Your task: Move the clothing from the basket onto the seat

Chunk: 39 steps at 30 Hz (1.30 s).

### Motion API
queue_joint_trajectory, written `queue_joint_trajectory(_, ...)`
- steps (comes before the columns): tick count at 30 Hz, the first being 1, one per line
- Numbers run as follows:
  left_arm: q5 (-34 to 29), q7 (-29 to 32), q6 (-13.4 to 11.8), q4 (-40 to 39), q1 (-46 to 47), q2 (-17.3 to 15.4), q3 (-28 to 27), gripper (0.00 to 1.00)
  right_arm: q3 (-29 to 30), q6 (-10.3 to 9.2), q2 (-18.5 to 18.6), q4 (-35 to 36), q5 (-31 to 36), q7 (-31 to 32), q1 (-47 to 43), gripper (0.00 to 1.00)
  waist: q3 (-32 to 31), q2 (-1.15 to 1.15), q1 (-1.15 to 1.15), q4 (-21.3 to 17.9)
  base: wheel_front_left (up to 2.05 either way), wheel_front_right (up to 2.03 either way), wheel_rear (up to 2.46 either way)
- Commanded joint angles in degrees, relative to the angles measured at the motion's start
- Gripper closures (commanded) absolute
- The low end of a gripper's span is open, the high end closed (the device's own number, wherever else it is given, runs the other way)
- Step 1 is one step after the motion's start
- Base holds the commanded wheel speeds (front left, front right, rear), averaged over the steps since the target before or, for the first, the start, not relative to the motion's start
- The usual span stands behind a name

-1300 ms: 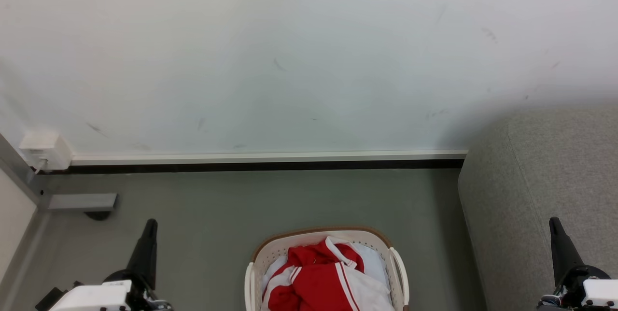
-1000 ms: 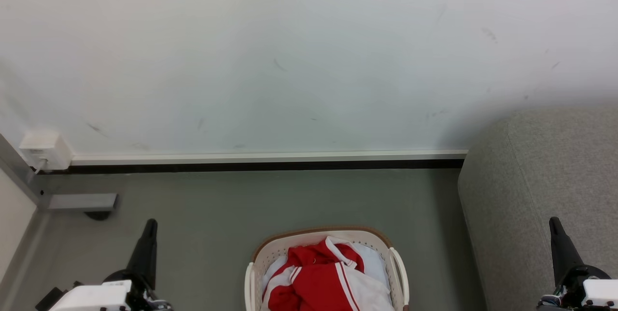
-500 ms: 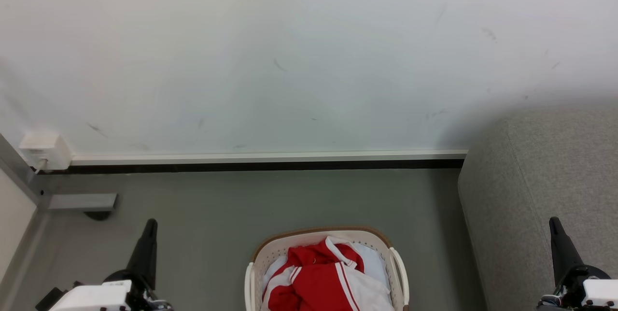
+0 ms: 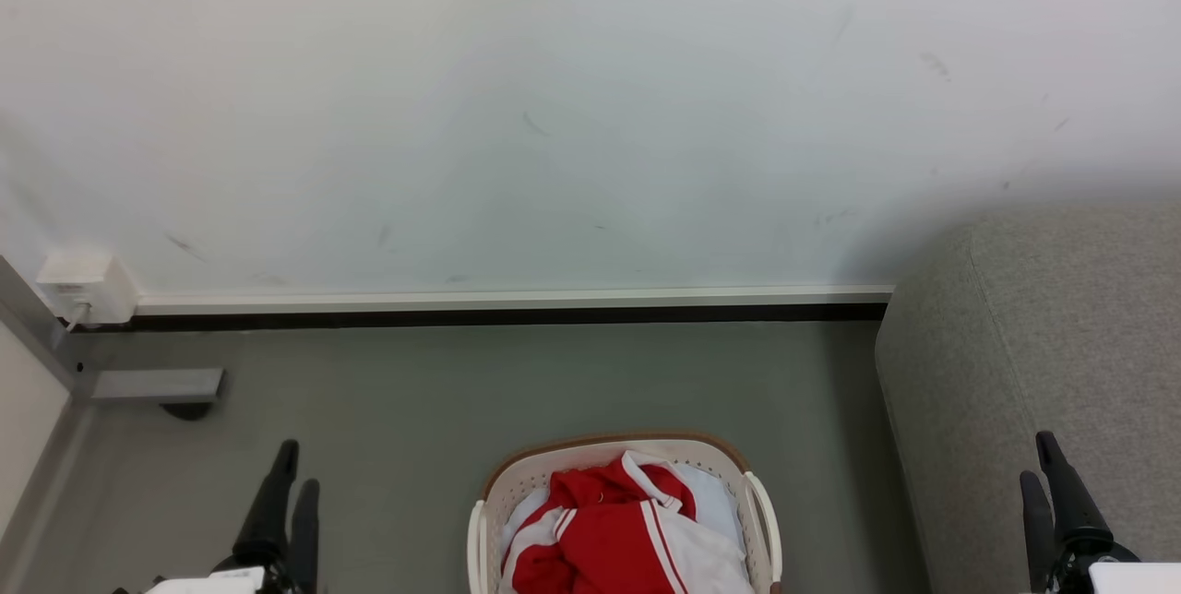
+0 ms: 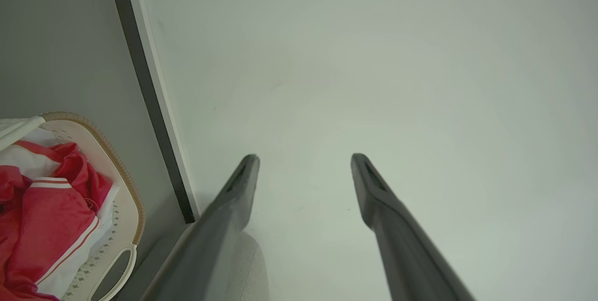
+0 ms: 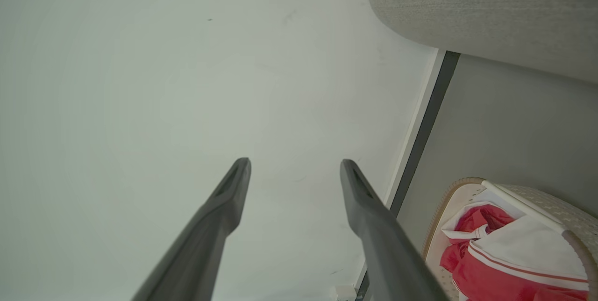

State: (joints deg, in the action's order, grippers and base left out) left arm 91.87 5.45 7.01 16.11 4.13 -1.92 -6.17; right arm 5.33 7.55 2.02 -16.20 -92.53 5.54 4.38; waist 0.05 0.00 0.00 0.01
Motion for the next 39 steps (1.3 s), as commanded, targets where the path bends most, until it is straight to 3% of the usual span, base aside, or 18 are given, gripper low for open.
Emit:
queue_joint_trajectory(1,0.08,-0.62,0.04,-1.52,1.18,-0.34,0.21,0.0,-0.75,-0.01,0.48,1.74,0.44,-0.75,1.26,0.0,0.04,0.0,0.0,0.01,0.0,0.0,0.0)
queue_joint_trajectory(8,-2.77,-2.67,0.09,-3.8,1.46,-0.62,0.59,0.0,-2.8,-0.01,0.67,3.67,2.44,-2.76,1.83,0.0,0.27,0.0,0.0,-0.03,0.0,0.0,0.0)
queue_joint_trajectory(17,-12.04,-5.0,0.15,-6.19,1.48,-0.56,-0.17,0.0,-4.82,-0.02,0.8,5.81,8.7,-5.03,2.57,0.0,0.54,0.0,0.0,-0.29,0.0,0.0,0.0)
queue_joint_trajectory(29,-25.48,-7.69,0.19,-7.41,1.28,-0.65,-1.05,0.0,-8.33,-0.03,1.5,6.99,24.32,-7.77,2.84,0.0,0.8,0.0,0.0,-0.52,0.0,0.0,0.0)
queue_joint_trajectory(39,-39.58,-9.68,-1.18,-8.8,0.09,-0.75,0.07,0.0,-11.68,-0.04,3.02,7.46,35.88,-9.8,3.43,0.0,0.67,0.0,0.0,-0.58,0.0,0.0,0.0)
